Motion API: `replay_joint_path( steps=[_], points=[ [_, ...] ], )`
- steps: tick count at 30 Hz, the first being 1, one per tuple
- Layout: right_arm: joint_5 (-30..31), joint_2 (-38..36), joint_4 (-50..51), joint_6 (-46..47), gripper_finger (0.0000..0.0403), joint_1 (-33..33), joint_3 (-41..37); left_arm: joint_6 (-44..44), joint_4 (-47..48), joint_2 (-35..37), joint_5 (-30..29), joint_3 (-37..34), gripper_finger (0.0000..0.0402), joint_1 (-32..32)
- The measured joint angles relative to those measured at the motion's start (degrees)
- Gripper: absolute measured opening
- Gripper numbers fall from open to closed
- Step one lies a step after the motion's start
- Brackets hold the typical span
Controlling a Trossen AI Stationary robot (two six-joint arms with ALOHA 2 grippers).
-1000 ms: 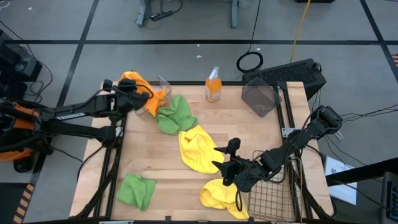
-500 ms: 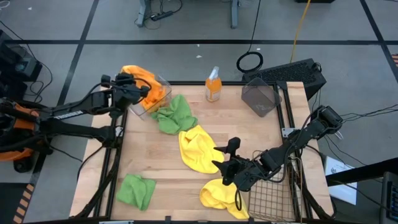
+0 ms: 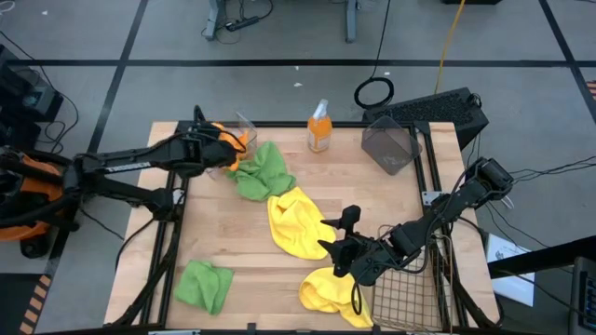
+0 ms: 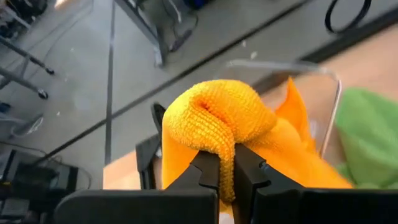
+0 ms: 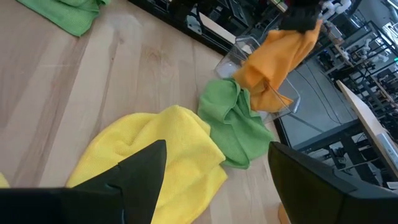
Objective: Sort microfiber towel by color & place in baskets
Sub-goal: Put the orange microfiber cloth into the transparent bin
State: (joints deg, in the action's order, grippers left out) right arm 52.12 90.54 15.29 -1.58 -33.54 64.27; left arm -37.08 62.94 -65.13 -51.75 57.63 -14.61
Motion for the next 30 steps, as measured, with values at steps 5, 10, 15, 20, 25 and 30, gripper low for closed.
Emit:
replay_joint_path(
  steps=[5,10,15,20,25,30],
  points=[
    [-0.03,0.0,0.02,0.02,0.0274,0.0,0.0,-0.11,-0.05,-4.58,-1.64,0.0,0.0022,-0.77],
    [-1.45,0.0,0.07,-0.24,0.0274,0.0,0.0,0.74,-0.47,-6.55,1.18,0.0,0.0025,-4.52],
    [-1.51,0.0,0.41,-1.91,0.0274,0.14,0.0,11.02,-4.13,-6.68,10.23,0.26,0.0027,-12.29],
    [-1.47,0.0,-0.32,-5.72,0.0274,1.71,0.0,24.06,-11.6,-6.99,25.39,0.87,0.0028,-22.93],
    [-1.49,0.0,-1.07,-8.86,0.0274,5.54,0.0,29.19,-12.18,-10.1,31.78,0.87,0.0028,-31.51],
    [-13.47,0.0,-7.75,-11.94,0.0274,13.0,-0.04,30.2,-11.62,-14.77,35.5,0.87,0.0029,-33.73]
  ],
)
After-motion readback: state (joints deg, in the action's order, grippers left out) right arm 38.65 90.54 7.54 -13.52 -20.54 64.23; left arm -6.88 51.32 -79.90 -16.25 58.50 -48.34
